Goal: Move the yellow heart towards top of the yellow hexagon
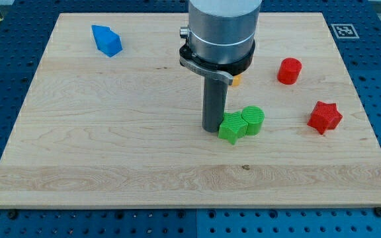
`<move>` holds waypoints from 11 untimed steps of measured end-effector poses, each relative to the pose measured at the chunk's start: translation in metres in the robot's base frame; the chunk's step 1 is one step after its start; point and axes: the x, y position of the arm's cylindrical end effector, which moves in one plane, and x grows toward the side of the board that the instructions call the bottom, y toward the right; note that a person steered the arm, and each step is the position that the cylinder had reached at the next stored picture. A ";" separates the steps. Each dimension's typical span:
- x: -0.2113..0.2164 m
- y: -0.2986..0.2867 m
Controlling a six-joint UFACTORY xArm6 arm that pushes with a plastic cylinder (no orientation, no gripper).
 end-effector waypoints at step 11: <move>-0.197 0.003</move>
